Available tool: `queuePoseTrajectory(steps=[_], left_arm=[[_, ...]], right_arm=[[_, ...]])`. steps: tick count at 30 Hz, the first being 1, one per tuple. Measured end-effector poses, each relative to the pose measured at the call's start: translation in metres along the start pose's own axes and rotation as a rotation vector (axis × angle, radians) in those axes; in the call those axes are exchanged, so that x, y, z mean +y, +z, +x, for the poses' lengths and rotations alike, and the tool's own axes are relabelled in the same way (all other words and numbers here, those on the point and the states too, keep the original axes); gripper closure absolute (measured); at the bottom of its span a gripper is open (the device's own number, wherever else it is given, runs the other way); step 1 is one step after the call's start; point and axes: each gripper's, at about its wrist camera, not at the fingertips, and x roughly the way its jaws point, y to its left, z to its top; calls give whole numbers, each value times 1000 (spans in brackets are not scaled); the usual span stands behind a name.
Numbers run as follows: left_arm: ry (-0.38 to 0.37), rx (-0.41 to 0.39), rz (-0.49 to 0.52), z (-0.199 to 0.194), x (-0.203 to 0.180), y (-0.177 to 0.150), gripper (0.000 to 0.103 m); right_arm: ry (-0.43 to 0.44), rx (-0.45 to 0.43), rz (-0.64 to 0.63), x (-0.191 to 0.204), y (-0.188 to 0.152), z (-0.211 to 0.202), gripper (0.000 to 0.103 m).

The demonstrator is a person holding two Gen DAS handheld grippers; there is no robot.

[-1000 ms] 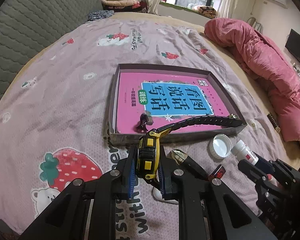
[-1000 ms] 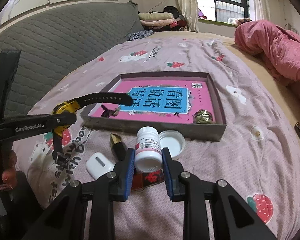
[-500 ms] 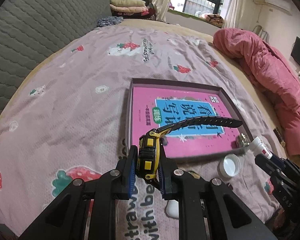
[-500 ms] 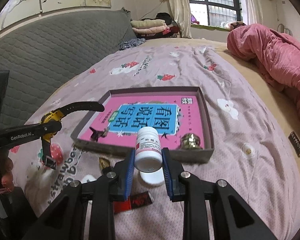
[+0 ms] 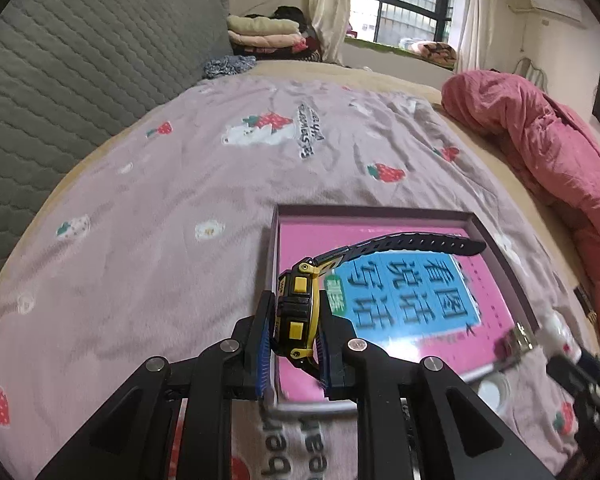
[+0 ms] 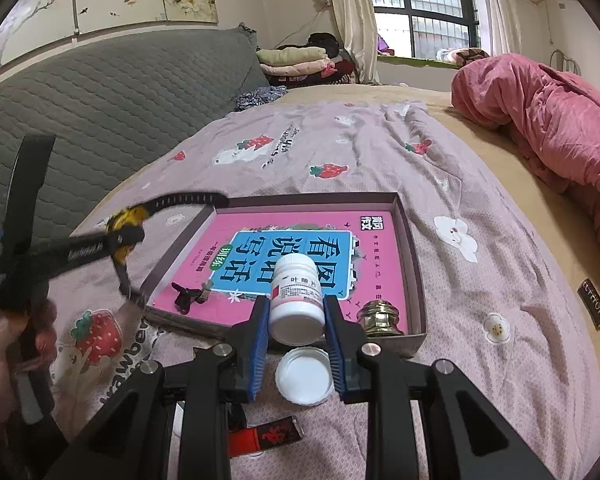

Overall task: Organize rigid objects
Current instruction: 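Carry the watch with the left gripper while the right gripper carries the pill bottle over the box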

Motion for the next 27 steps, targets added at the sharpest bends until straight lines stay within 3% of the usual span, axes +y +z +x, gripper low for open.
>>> queuePoseTrajectory(steps=[5, 12, 27], left_arm=[[19, 7, 5, 15, -3, 9, 84], [100, 35, 0, 45, 10, 15, 84], [84, 122, 107, 65, -13, -15, 84]], right_arm=[[1, 23, 4, -2, -1, 9, 76], [5, 35, 2, -1, -2, 15, 76], [-5, 115, -5, 1, 15, 66, 76]])
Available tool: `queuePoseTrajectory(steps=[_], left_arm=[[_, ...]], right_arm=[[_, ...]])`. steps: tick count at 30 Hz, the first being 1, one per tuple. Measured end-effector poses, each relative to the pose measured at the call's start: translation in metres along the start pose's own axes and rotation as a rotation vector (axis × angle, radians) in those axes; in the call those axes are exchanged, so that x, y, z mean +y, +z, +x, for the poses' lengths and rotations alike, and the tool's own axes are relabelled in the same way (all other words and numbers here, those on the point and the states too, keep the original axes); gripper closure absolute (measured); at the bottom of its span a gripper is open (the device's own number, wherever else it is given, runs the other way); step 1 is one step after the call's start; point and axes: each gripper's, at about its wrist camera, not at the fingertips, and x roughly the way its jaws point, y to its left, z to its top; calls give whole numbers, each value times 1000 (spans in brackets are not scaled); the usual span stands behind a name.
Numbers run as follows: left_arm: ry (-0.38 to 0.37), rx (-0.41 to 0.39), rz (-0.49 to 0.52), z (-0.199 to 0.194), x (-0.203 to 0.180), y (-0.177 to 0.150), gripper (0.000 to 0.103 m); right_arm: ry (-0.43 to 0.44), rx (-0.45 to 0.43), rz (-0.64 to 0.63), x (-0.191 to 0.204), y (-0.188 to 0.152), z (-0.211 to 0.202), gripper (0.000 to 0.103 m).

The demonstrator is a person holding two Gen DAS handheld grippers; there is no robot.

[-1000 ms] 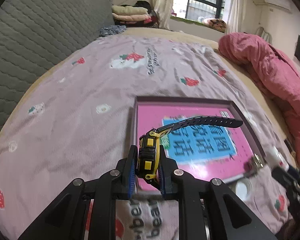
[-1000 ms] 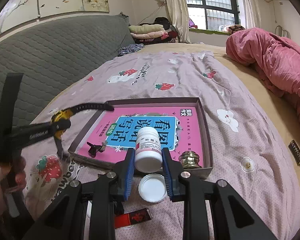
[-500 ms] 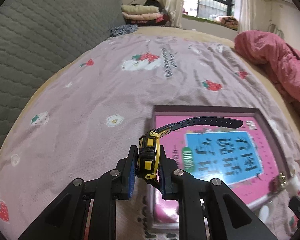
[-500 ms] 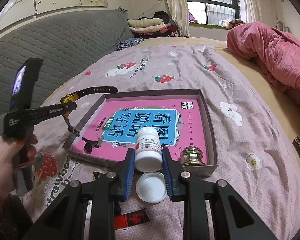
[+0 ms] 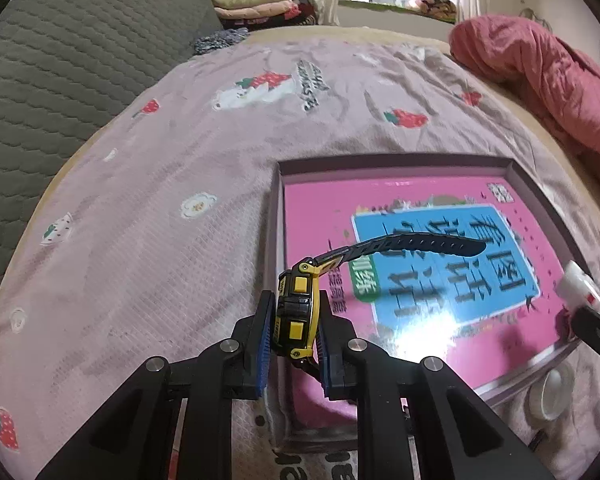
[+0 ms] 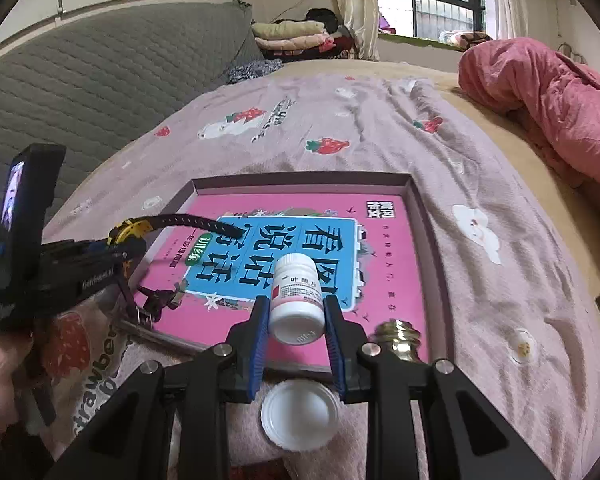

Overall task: Organize rigid objects
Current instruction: 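Carry the watch with the left gripper while the right gripper carries the pill bottle over the box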

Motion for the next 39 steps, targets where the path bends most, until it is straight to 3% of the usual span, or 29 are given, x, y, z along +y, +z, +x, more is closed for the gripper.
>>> queuePoseTrajectory(steps=[8, 13, 30, 39], left_arm=[[-10, 16, 2, 5, -1, -7, 84], [-14, 26, 7, 8, -4, -11, 84], [-27, 17, -85, 14, -21, 5, 84], [-12, 58, -22, 23, -32, -7, 83]], right_arm=[[-6, 71, -16, 13, -1, 30, 76], [-77, 90, -49, 14, -2, 36, 76], [-171, 153, 32, -16, -8, 37, 76], [-167, 164, 44, -18, -6, 37, 75]])
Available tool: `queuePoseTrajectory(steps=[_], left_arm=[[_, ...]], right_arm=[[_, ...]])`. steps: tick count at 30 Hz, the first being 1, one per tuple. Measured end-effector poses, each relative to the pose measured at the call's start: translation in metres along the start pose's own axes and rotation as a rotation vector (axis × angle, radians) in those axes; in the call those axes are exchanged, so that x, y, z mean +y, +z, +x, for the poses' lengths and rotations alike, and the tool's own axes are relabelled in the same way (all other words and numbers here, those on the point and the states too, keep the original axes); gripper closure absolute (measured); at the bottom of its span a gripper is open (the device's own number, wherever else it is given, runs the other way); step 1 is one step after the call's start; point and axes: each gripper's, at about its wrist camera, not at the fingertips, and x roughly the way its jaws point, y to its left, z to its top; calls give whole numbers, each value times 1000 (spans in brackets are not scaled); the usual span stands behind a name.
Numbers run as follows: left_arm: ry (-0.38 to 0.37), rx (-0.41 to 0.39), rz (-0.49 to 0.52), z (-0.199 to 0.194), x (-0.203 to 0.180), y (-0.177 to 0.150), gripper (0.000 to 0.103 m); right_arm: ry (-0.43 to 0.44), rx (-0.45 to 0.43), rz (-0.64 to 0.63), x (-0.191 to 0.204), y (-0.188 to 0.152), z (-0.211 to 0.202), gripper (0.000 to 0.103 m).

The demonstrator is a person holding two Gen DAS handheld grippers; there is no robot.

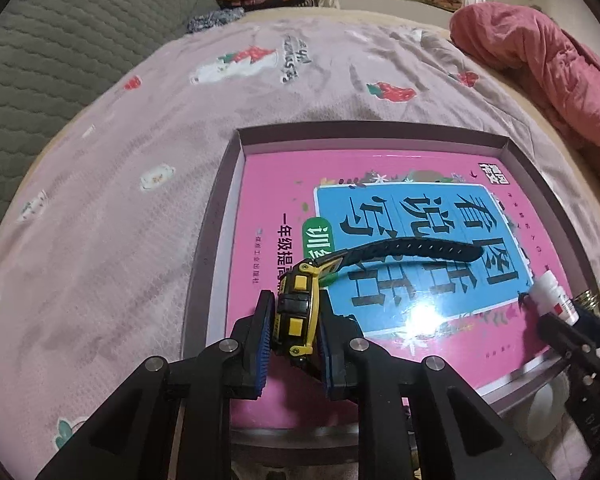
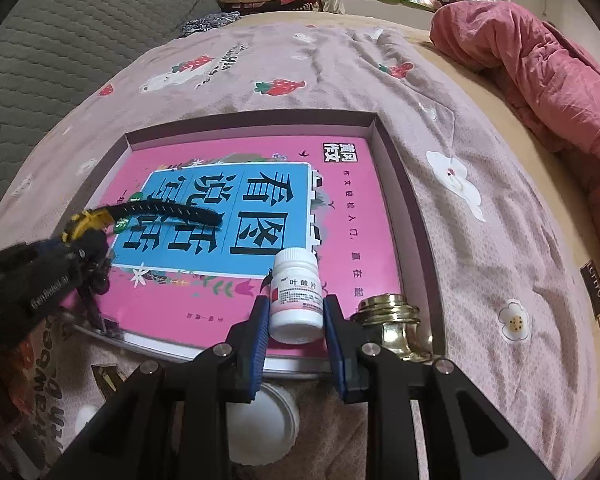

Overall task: Organize rigid objects
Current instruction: 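Carry the watch with the left gripper while the right gripper carries the pill bottle over the box, then open the left gripper to drop the watch while the right gripper releases the pill bottle into the box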

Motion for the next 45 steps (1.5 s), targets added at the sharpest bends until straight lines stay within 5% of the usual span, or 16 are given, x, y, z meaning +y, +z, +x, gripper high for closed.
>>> queuePoseTrajectory(steps=[23, 32, 35, 39, 45], left_arm=[[-31, 13, -62, -10, 25, -2, 81], [-64, 22, -93, -17, 31, -12, 79], [-91, 13, -113, -23, 36, -17, 78], [-91, -4, -119, -33, 39, -21, 64], [-120, -38, -119, -50, 41, -24, 58]], right_arm=[[20, -12, 7, -3, -3, -13, 76], [50, -99, 28, -10, -18, -40, 75], [49, -154, 23, -14, -20, -56, 68], [57, -191, 48, -24, -18, -70, 62], [51, -209, 76, -36, -23, -85, 62]])
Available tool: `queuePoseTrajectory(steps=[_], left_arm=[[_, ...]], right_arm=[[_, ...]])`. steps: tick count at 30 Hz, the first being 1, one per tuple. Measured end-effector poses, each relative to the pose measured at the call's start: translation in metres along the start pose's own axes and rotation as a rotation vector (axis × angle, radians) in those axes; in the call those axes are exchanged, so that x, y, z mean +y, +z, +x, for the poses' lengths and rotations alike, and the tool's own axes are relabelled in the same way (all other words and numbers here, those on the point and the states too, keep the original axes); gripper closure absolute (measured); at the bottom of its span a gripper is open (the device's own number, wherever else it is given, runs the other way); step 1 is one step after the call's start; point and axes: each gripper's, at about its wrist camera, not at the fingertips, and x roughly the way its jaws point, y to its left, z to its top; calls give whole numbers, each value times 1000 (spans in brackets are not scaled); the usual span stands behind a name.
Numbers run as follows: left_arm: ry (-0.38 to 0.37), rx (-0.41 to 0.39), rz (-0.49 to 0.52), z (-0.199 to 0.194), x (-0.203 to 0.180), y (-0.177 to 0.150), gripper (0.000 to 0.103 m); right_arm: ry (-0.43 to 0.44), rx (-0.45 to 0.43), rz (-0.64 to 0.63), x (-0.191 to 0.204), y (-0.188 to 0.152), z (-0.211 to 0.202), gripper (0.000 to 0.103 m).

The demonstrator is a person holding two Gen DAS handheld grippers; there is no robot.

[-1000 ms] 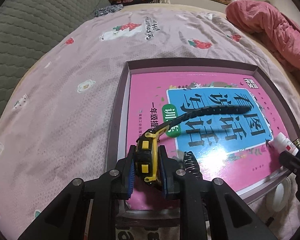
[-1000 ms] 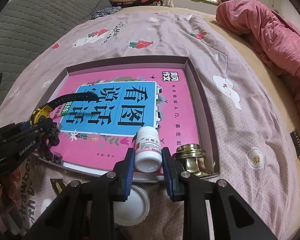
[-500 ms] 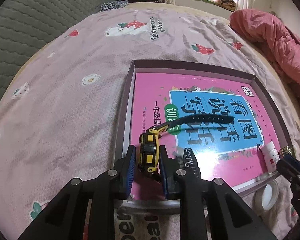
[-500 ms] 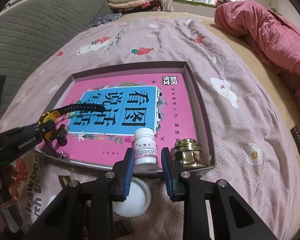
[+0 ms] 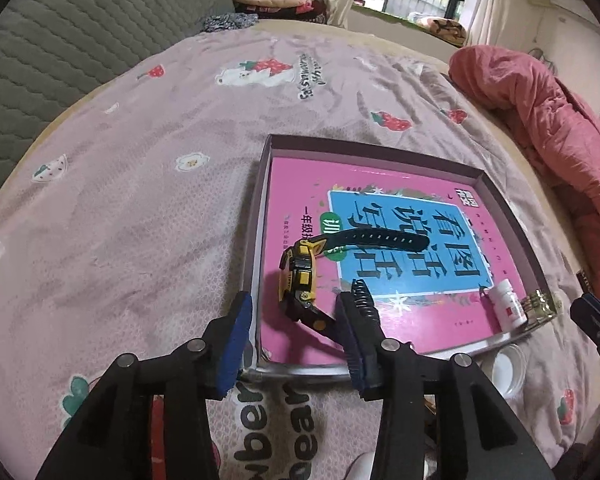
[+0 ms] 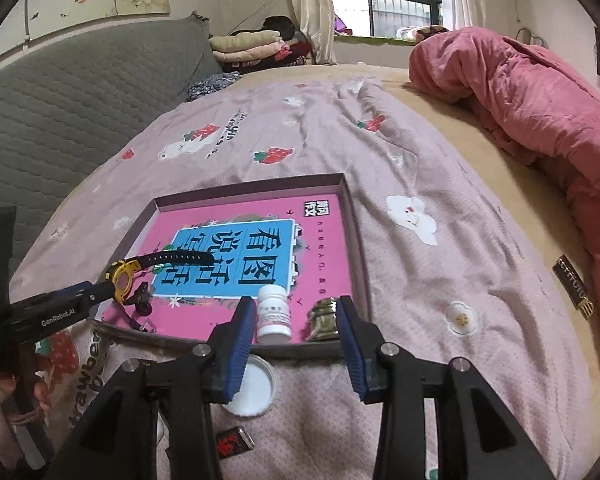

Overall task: Organize rigid objects
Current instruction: 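Open the left gripper to drop the watch while the right gripper releases the pill bottle into the box, then withdraw both open grippers from the box toward the remaining items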

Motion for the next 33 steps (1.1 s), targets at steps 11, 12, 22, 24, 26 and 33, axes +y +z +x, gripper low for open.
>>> queuePoseTrajectory(steps=[11, 12, 22, 24, 26, 33], left_arm=[[7, -12, -19, -9, 6, 1, 54], [10, -13, -21, -10, 6, -1, 49], [18, -52, -7, -31, 9, -14, 44], [13, -63, -6, -38, 10, -14, 43], [16, -81, 1, -47, 9, -15, 43], [20, -108, -8, -69, 8, -26, 43]], right_arm=[[-14, 8, 5, -6, -10, -5, 61], [-16, 10, 6, -5, -9, -5, 61], [-27, 9, 5, -6, -14, -4, 50], [-28, 7, 4, -6, -14, -5, 50], [-27, 6, 3, -6, -15, -7, 50], [-20, 3, 3, -4, -18, -13, 50]])
